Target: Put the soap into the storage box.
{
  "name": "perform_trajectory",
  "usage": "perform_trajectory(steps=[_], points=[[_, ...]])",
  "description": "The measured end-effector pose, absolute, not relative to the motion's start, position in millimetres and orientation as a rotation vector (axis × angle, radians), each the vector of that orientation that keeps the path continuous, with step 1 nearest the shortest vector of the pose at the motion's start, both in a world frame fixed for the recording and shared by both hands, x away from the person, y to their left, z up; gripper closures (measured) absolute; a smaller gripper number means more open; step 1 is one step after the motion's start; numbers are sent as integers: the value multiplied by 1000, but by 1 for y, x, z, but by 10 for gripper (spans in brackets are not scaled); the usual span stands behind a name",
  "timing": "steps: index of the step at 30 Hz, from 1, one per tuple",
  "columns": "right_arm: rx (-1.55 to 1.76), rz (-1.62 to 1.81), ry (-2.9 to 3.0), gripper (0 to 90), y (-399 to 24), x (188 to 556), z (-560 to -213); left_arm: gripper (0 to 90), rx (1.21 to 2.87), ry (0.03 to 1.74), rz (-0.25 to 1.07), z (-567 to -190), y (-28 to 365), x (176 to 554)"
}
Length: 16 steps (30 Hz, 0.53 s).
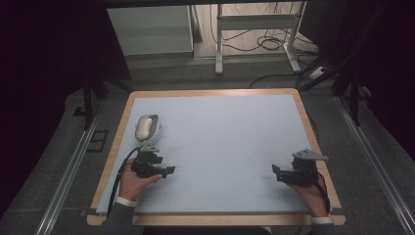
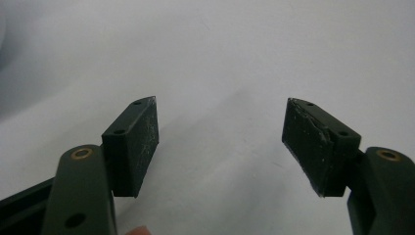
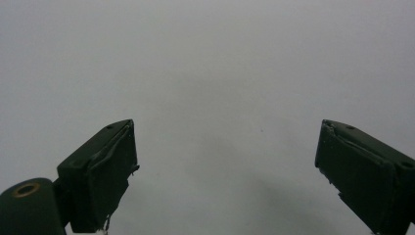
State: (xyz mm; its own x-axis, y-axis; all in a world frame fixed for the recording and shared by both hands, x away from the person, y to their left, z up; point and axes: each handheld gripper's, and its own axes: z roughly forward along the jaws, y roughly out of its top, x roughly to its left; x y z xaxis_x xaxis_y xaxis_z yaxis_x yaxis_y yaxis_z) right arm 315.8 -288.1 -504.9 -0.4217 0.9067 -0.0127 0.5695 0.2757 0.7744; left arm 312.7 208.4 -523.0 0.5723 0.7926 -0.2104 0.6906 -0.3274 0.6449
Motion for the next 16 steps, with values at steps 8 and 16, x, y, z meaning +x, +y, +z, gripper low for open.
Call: perform_trajectory(steps=[8, 16], points=[[1323, 975, 2094, 84, -288, 315, -505, 294, 2068, 1189, 203, -524, 215, 308], [1313, 979, 2093, 84, -288, 315, -504, 291, 2079, 1198, 217, -528, 217, 307]])
